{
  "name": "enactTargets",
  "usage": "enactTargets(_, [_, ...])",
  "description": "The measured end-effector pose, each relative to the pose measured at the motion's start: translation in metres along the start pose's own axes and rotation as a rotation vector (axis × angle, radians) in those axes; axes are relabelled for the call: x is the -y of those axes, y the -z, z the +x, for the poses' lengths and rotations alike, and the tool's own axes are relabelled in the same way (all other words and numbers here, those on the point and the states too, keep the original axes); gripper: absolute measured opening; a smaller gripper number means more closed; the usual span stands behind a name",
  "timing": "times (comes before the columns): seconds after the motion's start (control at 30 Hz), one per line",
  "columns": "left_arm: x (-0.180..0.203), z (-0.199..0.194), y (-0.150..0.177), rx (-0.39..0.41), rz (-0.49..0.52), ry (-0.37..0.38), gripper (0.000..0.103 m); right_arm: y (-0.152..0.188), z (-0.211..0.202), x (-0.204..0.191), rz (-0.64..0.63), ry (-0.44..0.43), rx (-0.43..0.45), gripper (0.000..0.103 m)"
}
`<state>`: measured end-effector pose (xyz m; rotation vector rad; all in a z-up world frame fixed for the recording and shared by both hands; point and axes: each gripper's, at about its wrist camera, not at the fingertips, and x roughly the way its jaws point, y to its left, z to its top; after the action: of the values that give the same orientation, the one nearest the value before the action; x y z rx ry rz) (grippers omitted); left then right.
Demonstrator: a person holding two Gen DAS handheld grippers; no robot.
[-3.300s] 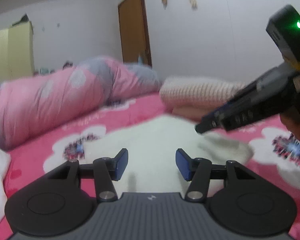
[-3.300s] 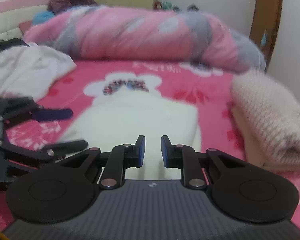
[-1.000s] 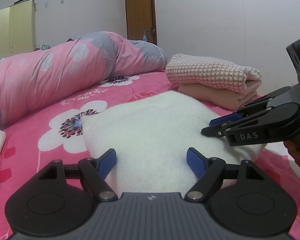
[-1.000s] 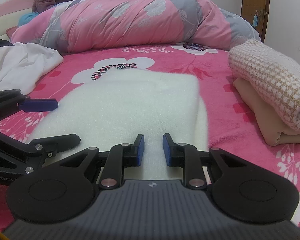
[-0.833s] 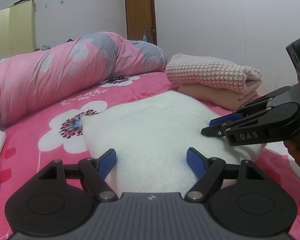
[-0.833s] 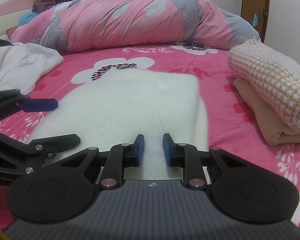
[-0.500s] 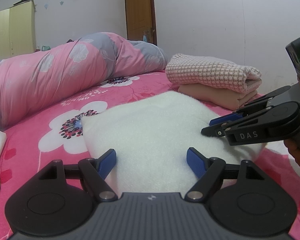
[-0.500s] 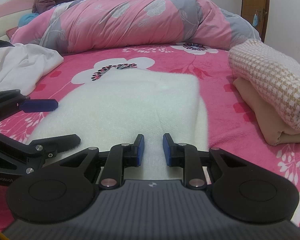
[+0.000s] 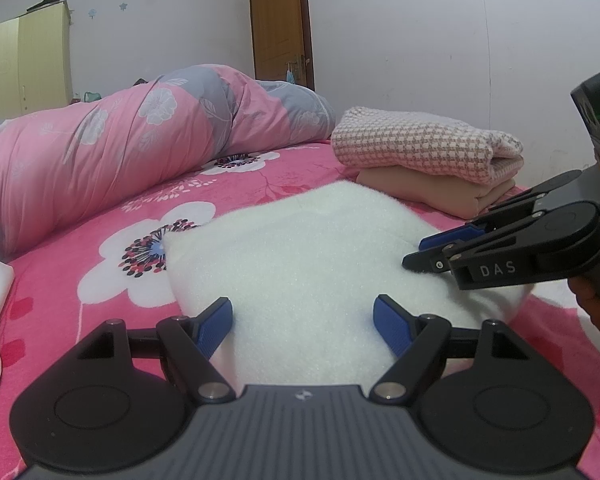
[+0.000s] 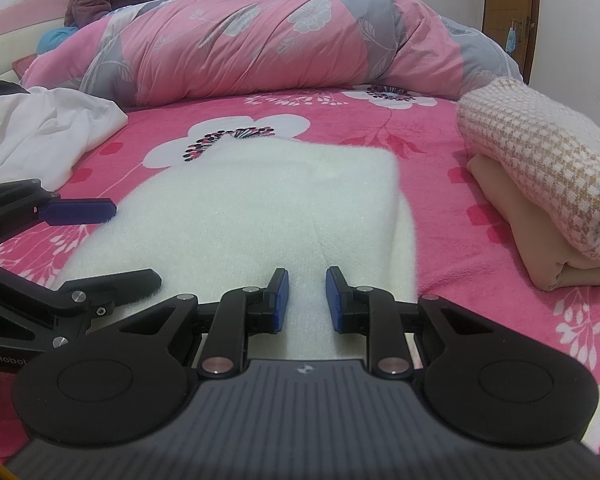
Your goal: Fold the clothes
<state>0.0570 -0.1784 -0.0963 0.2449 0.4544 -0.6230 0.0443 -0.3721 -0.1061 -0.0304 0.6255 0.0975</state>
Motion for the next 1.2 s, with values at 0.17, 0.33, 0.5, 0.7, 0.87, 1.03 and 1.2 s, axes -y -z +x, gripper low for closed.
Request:
enactTargets(0.17, [-0.001,0.000,0.001,0.001,0.000,0.001,0.079,0.000,0.000,0.001,0.001,-0.004,0.002,0.020])
enactTargets(0.33, [-0.009,-0.009,-0.002,0.034,-0.031,0.029,0.078,0.000,0.000,0.003,0.007,-0.011,0.001,0.020])
enactTargets(0.5, [-0.013,-0.020,-0.015,0.129,-0.036,0.048,0.078,0.003,-0.001,0.003,0.022,-0.009,0.023,0.020])
enactTargets(0.7, [-0.013,0.020,-0.038,0.020,-0.041,0.042,0.076,0.009,-0.004,0.006,0.017,-0.026,0.059,0.020])
enactTargets(0.87, [-0.030,0.061,-0.052,-0.083,-0.085,0.040,0.075,0.012,-0.006,0.007,-0.023,-0.046,0.077,0.020])
enactTargets(1.03, [-0.034,0.081,-0.044,-0.124,-0.105,0.036,0.078,0.011,-0.006,0.013,-0.041,-0.080,0.084,0.020])
enactTargets(1.2, [-0.036,0.082,-0.044,-0.136,-0.120,0.040,0.078,-0.023,-0.012,0.021,-0.057,-0.105,0.080,0.019])
